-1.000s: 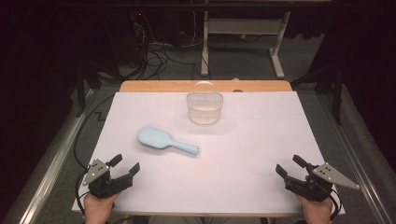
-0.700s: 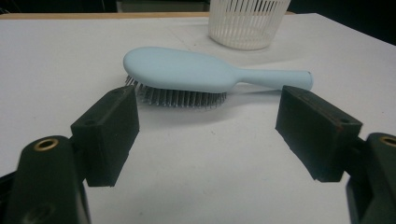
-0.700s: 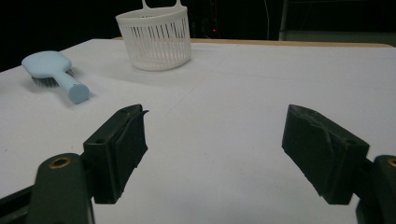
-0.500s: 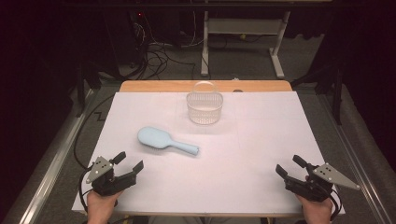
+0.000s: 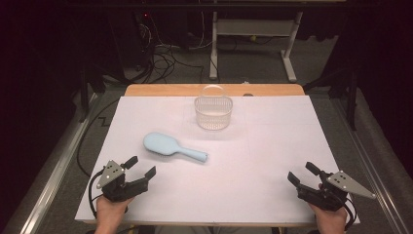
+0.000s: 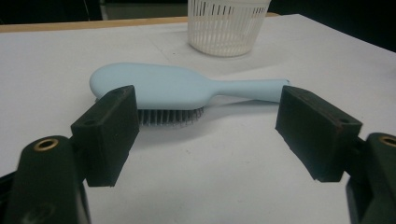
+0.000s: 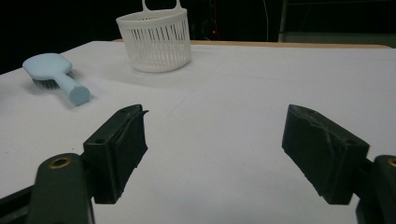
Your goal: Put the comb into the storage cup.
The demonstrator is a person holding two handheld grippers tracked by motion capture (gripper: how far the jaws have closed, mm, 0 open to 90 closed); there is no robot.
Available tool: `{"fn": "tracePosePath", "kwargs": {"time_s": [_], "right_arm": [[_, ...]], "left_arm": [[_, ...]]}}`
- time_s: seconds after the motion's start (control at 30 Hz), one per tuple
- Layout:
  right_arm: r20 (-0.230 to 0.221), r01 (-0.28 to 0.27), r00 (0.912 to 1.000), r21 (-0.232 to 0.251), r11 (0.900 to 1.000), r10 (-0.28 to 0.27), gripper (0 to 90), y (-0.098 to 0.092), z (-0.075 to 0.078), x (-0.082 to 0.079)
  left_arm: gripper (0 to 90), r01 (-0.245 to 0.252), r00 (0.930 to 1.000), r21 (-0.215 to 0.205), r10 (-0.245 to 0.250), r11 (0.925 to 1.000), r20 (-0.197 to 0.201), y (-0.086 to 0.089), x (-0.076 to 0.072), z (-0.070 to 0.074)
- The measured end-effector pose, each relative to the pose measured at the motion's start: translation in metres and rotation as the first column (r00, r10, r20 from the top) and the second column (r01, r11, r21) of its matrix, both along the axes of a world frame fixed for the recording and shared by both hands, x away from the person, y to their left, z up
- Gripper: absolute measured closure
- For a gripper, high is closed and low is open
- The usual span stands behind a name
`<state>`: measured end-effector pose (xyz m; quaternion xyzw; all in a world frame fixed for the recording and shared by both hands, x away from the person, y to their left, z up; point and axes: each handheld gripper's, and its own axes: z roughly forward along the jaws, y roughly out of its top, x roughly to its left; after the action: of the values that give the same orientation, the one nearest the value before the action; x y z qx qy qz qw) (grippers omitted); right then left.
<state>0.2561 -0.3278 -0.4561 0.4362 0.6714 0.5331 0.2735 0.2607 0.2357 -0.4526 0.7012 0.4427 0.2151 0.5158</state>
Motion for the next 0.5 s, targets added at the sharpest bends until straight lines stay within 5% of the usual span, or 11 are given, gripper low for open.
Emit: {"fn": "tracePosePath", "kwargs": {"time_s": [0.5], "right_arm": [[0.004, -0.006, 1.0000, 0.001, 1.000, 0.006, 22.2, 0.000, 0.000, 0.000]], "left_arm": [[20.9, 0.051, 0.9987, 0.005, -0.051, 0.9987, 0.004, -0.020, 0.010, 0.004]]}}
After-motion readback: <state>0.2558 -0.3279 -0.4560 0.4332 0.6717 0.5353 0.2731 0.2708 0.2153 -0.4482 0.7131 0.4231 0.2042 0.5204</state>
